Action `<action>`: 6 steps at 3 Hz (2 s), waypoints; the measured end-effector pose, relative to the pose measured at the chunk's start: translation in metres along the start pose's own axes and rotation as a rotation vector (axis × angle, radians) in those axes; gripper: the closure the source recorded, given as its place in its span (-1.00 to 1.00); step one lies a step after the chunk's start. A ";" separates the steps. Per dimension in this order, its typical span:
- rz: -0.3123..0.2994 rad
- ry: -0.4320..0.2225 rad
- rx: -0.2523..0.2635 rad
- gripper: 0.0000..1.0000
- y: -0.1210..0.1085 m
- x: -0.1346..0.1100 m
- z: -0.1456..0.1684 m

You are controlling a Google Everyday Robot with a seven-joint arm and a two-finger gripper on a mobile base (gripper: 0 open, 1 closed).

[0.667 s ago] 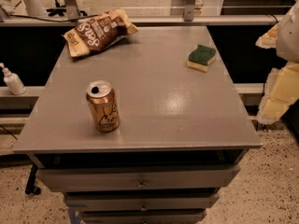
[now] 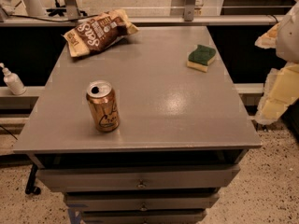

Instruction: Move orange can near brown chip bag

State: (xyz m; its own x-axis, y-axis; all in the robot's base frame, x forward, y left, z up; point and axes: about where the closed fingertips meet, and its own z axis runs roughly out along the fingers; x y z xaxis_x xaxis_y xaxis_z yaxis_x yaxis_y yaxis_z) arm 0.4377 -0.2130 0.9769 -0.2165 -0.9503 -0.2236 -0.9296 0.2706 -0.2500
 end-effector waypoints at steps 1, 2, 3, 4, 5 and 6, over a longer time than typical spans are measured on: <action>0.003 -0.090 -0.023 -1.00 0.010 -0.019 0.015; -0.013 -0.270 -0.079 -1.00 0.030 -0.062 0.048; 0.000 -0.466 -0.132 -1.00 0.047 -0.107 0.080; 0.052 -0.661 -0.173 -1.00 0.054 -0.151 0.105; 0.105 -0.861 -0.218 -1.00 0.059 -0.199 0.123; 0.144 -1.010 -0.244 -1.00 0.063 -0.238 0.133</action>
Offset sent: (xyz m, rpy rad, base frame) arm -0.0020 0.1554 -0.0655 0.5586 0.0161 0.2115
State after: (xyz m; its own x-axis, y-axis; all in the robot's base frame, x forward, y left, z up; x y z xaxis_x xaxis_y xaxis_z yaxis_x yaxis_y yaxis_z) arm 0.4707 0.0506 0.8887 -0.0849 -0.3106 -0.9467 -0.9741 0.2259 0.0132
